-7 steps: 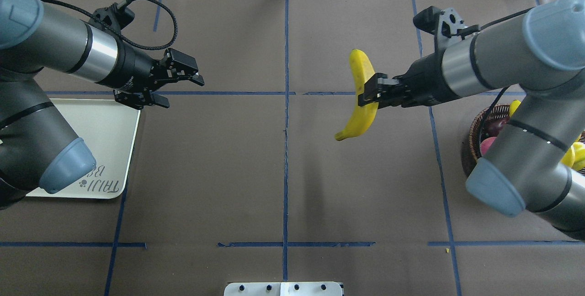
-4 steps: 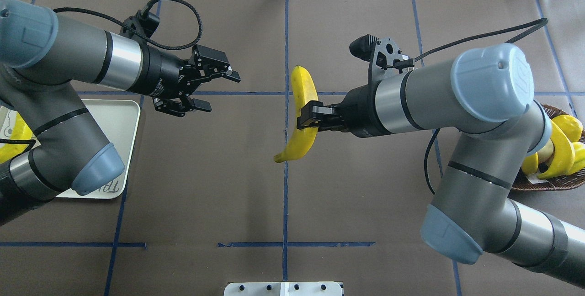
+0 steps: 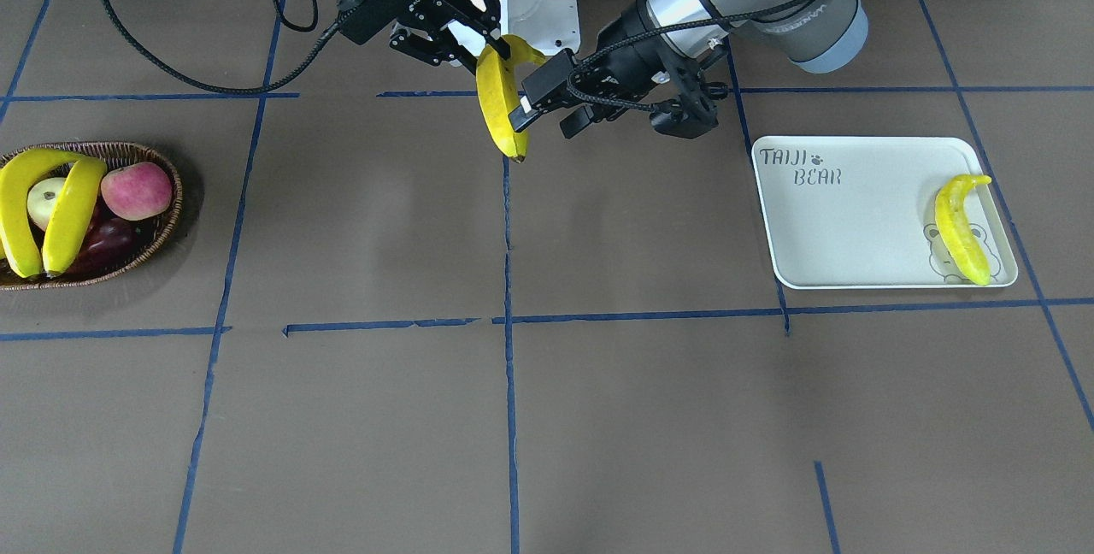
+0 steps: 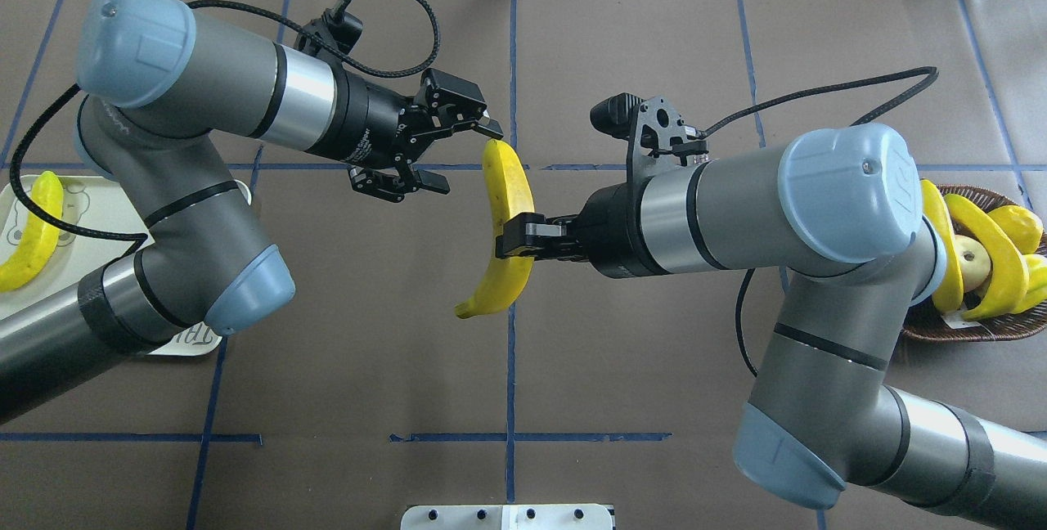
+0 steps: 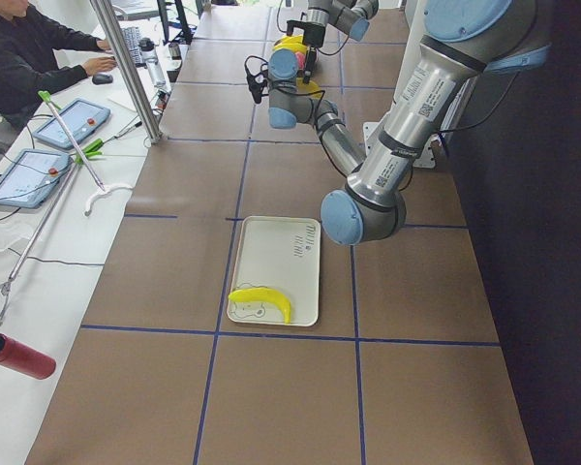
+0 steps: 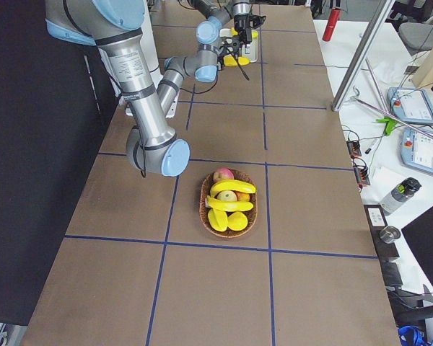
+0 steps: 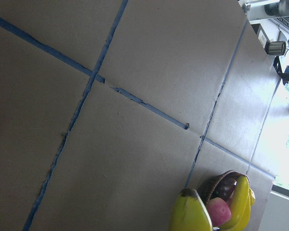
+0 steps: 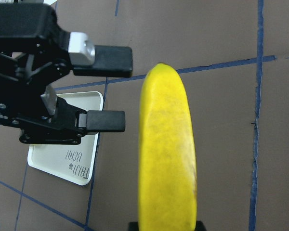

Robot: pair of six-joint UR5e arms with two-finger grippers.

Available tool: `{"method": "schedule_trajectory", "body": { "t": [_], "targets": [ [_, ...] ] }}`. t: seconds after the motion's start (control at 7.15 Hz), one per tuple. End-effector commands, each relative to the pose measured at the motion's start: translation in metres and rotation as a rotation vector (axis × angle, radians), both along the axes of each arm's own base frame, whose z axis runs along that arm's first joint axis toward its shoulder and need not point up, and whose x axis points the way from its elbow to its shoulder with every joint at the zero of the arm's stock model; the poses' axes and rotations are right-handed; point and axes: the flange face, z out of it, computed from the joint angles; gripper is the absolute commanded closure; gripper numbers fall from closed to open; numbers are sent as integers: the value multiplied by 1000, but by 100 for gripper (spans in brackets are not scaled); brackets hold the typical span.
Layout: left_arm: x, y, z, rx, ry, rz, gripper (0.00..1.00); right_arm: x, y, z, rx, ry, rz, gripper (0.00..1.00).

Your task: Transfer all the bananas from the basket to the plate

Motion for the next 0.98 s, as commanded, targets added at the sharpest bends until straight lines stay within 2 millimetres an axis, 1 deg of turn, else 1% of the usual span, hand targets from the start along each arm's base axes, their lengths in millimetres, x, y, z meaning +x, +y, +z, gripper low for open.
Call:
{"method": "schedule_trajectory", "body": {
  "t": [0.0,0.14,0.28,0.42,0.56,0.7,0.84],
  "targets": [
    [16,11,-9,7,8,17,5,-3,3,0,0,0,-6,99],
    [27,20,-9,8,10,20,8,-3,3,-1,0,-3,-6,99],
    [31,24,-9,9,11,25,11,-1,3,-2,0,-6,-5,99],
    [32,25,-12,9,13,26,18,-1,3,-2,-1,-6,-5,99],
    [32,25,-12,18,14,28,70,-1,4,-2,-1,-7,-5,99],
    [30,25,-13,26,15,26,100,0,4,-3,2,-8,-5,99],
    [30,25,-13,30,16,26,100,1,4,-3,7,-9,-4,97]
  ]
}}
